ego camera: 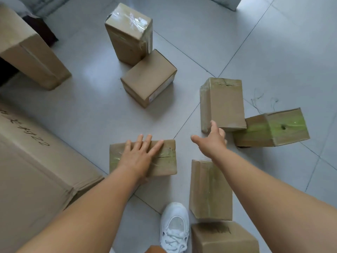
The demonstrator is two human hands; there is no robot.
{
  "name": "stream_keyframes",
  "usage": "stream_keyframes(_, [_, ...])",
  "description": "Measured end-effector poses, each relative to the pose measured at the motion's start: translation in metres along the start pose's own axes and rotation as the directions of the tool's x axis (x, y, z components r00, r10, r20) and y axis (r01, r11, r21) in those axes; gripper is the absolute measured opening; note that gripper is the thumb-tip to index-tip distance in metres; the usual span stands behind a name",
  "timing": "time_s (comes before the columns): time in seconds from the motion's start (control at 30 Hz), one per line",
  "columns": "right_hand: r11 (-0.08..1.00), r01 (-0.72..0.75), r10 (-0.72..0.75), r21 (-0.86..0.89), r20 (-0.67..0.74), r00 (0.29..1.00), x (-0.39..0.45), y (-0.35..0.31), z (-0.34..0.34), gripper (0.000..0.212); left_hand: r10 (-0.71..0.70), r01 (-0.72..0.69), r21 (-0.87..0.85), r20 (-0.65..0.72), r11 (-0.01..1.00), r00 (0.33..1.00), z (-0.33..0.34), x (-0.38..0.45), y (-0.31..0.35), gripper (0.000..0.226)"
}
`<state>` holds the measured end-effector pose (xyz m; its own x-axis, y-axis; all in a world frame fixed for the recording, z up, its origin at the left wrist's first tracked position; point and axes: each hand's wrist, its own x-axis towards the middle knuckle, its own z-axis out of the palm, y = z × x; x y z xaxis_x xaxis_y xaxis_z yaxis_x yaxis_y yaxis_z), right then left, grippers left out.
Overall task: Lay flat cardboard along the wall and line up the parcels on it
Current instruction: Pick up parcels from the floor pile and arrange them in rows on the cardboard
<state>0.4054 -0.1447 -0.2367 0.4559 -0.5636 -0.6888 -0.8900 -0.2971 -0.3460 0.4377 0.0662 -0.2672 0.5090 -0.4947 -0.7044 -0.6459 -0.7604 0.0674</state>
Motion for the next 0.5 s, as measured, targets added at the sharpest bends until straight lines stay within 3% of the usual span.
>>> stream_keyframes(0.13, [0.995,-0.021,0.016,-0.102,-0.044,0.999,0.04,0.008,-0.011,0.091,-0.11,0.107,-0.033,-0.12,0.994,0.987,-0.01,0.027,-0.001,0.126])
stream_keyframes(0.27, [0.974,-0.057,0.035,-0.219,-0.101,0.994,0.077,0.014,-0.022,0.112,-0.205,0.181,-0.127,-0.217,0.975,0.954,-0.033,0.055,-0.003,0.125])
stream_keyframes(0.5, [0.926,-0.085,0.029,-0.369,-0.156,0.987,0.123,0.009,-0.039,0.136,-0.361,0.292,-0.271,-0.255,0.917,0.897,-0.068,0.102,0.023,0.121])
